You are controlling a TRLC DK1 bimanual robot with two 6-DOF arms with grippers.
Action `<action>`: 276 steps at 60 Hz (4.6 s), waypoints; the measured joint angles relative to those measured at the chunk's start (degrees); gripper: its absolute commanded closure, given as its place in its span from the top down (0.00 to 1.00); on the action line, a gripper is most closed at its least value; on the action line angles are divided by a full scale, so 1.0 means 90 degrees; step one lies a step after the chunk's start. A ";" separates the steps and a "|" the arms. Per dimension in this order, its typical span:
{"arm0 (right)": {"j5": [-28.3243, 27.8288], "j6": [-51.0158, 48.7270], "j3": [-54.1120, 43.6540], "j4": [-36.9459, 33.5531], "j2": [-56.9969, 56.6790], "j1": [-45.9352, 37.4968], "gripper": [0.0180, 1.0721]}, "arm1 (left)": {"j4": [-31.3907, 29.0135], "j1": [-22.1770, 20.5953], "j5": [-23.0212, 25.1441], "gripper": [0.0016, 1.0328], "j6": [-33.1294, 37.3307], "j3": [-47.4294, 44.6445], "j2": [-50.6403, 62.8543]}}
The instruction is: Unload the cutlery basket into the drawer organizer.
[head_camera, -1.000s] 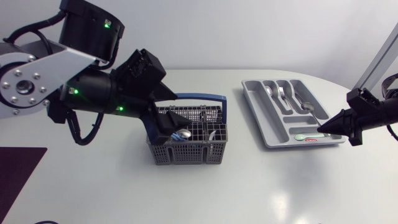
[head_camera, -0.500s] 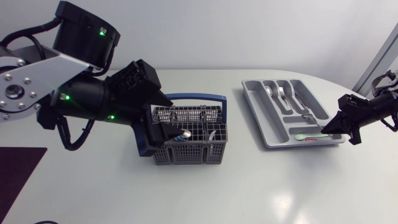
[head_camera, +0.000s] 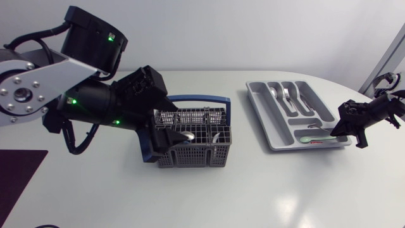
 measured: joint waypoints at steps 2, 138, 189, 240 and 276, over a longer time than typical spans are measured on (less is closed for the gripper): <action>0.0024 -0.0027 -0.0083 0.0083 0.0000 0.0034 0.05 | 0.0005 0.0000 0.0000 0.96 0.0000 0.0000 0.0005; -0.3065 0.3696 -0.5066 0.1676 -0.5139 0.1931 0.96 | 0.3781 0.1307 0.2103 0.73 0.1154 -0.2548 0.0282; -0.3181 0.3670 -0.5336 0.1875 -0.5185 0.1756 0.96 | 0.4673 0.1183 0.2239 0.11 0.0423 -0.2674 0.0913; -0.3228 0.3524 -0.5583 0.1870 -0.5525 0.1596 0.96 | 0.3842 0.1156 0.2540 0.03 0.0114 -0.2225 0.0202; -0.3575 0.3555 -0.5651 0.1698 -0.6120 0.1588 0.96 | 0.2535 0.1141 0.2562 0.03 0.0109 -0.1348 -0.0801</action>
